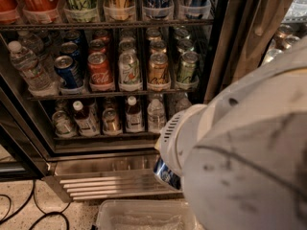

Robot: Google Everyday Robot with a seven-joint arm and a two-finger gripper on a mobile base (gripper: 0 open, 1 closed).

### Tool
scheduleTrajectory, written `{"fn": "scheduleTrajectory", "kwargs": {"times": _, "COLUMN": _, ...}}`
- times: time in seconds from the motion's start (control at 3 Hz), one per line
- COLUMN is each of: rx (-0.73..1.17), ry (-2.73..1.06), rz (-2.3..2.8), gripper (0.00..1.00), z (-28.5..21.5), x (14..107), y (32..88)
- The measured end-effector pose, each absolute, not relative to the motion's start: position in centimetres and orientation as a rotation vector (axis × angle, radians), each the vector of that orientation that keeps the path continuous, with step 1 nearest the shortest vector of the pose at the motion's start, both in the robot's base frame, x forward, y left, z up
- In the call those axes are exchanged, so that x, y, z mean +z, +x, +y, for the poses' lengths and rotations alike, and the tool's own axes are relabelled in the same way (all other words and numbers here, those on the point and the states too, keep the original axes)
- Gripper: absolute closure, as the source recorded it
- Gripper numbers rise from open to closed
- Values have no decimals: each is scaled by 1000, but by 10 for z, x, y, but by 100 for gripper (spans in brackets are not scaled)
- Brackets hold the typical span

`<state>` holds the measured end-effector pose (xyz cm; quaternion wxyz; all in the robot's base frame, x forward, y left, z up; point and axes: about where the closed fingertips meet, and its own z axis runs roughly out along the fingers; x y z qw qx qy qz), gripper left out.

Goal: Pick pepsi can from top shelf of fridge

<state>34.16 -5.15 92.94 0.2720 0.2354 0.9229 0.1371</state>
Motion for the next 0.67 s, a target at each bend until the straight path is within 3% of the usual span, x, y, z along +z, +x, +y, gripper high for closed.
{"fn": "scheduleTrajectory", "kwargs": {"times": 0.67, "rx": 369, "ry": 634, "rz": 2485, "gripper": 100, "z": -51, "x": 929, "y": 342}}
